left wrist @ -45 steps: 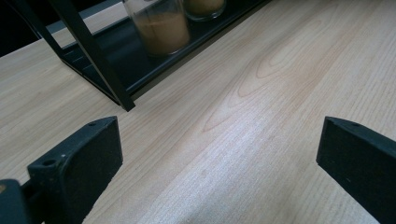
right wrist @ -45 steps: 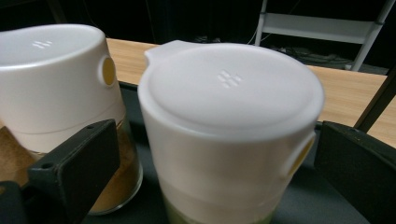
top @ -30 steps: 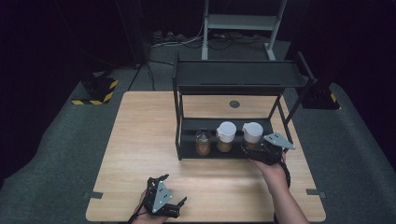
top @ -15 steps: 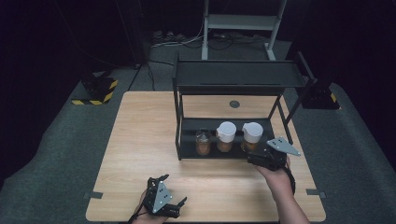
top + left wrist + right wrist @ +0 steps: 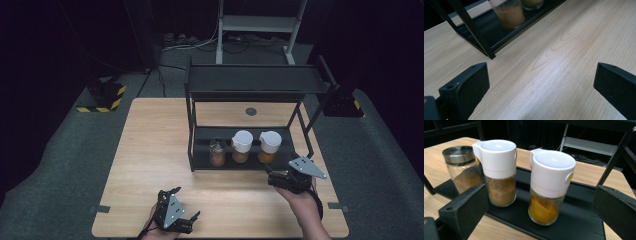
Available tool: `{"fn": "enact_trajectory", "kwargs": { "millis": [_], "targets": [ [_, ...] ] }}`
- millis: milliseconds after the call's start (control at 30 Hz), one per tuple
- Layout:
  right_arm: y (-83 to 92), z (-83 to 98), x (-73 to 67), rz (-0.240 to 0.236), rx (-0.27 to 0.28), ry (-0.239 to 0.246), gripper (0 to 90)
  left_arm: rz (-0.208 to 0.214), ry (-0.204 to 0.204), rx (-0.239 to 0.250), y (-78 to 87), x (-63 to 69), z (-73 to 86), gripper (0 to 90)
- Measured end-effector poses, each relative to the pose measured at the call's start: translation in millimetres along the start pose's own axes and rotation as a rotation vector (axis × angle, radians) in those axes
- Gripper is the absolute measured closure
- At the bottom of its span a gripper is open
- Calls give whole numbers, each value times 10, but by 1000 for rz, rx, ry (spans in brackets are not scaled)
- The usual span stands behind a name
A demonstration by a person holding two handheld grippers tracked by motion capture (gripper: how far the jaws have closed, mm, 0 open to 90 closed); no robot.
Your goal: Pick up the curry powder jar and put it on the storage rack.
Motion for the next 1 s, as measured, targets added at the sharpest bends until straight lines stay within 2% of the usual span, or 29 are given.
{"fn": "enact_trajectory", "kwargs": {
  "millis": [367,633,1000],
  "targets": [
    [222,187,-109,-4,-4,76,0,-4,3,-1,-1,4,-1,6],
    [305,433,-174,-4,-35,86,0,-4,3,0,0,3,0,6],
    [324,715,-203,2,-95,100,0,-6,4,-3,-2,9,-4,6]
  ]
}}
Point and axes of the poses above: each handheld gripper's, and its own axes: y roughly backward along the jaws, z roughly out of its underside, x roughly to its right, the point moved 4 cm from there along -y, roughly forward along the jaws, and after that the axes turned 1 degree about z, right-handed, at the moved point
